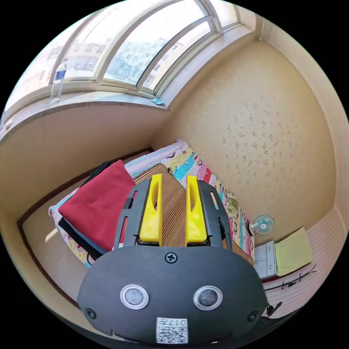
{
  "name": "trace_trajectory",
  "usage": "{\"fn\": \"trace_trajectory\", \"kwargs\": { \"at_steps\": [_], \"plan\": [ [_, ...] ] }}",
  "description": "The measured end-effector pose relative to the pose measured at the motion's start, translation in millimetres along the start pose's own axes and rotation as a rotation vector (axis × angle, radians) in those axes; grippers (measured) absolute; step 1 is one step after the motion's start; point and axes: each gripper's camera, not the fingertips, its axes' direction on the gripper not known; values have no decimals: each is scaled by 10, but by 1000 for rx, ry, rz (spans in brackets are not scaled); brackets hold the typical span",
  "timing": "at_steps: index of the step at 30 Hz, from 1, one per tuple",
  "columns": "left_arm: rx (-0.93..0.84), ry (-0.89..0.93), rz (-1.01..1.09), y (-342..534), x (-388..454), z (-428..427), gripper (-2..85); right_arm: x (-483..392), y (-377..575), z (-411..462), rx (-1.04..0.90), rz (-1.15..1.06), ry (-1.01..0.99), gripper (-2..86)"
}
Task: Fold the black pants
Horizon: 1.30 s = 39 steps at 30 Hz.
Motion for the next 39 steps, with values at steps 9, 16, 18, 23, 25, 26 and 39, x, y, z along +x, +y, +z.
{"fn": "trace_trajectory", "kwargs": {
  "at_steps": [9, 16, 18, 23, 25, 26, 39],
  "plan": [
    [114, 143, 71, 1209, 1254, -542, 114, 561, -962, 401, -110, 45, 77, 80],
    [182, 53, 179, 2167, 1967, -813, 114, 909, -1607, 1143, -326, -14, 198, 96],
    [196, 39, 176, 2431, 2115, -863, 114, 966, -1693, 1406, -415, -30, 207, 97],
    [210, 11, 148, 2891, 2263, -887, 113, 1092, -1655, 2221, -738, -60, 151, 82],
    [207, 5, 141, 3045, 2287, -862, 113, 1165, -1507, 2541, -913, -27, 53, 76],
    [204, 1, 142, 3132, 2298, -845, 113, 1215, -1490, 2557, -898, 14, 31, 73],
    [212, 12, 190, 3368, 2145, -486, 113, 1146, -1883, 2369, -815, 4, -23, 112]
  ]
}}
